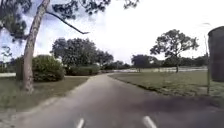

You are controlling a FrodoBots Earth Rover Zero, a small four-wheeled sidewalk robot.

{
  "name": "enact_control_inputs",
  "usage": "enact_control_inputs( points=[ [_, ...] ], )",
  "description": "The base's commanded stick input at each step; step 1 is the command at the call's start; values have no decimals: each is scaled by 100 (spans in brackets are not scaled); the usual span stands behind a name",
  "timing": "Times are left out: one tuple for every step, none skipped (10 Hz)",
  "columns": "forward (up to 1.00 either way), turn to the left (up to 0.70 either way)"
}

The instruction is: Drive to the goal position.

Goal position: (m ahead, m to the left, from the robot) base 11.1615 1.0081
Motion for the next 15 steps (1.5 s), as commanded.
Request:
enact_control_inputs(
  points=[
    [69,34],
    [69,34],
    [69,34],
    [69,34],
    [69,34],
    [69,34],
    [69,32],
    [69,6],
    [69,3],
    [69,3],
    [69,3],
    [69,3],
    [69,3],
    [69,3],
    [69,3]
  ],
)
